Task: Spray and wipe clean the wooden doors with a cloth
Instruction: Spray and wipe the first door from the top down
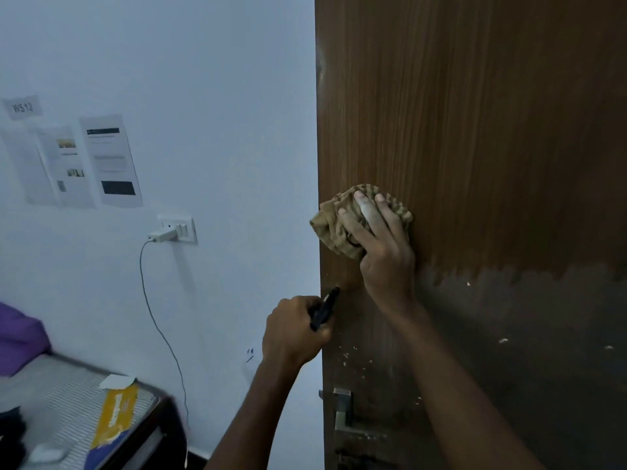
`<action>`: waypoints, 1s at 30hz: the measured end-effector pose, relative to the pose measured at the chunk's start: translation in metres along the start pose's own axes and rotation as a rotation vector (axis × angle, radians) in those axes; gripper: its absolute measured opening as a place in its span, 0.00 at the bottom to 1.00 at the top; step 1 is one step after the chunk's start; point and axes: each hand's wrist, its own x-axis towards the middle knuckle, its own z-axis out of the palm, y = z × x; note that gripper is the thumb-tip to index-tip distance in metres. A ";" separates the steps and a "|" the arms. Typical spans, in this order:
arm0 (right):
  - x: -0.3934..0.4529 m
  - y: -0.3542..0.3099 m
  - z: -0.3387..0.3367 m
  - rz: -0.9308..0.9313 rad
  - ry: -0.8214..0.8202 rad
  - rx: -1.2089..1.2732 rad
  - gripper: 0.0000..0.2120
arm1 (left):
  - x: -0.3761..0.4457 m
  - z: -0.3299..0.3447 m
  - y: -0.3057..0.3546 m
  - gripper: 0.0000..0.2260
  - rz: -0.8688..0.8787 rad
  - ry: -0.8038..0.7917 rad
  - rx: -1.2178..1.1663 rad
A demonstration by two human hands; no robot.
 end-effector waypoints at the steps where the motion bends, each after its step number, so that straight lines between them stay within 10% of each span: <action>1: -0.005 0.001 0.002 -0.018 -0.007 -0.012 0.23 | -0.003 0.004 -0.002 0.06 -0.019 -0.006 0.007; 11: -0.160 -0.047 0.029 0.065 -0.209 -0.036 0.31 | -0.013 -0.001 0.001 0.14 0.104 0.165 -0.359; 30: -0.118 -0.008 0.015 0.114 -0.020 -0.246 0.19 | 0.008 0.008 0.001 0.17 0.164 0.114 -0.394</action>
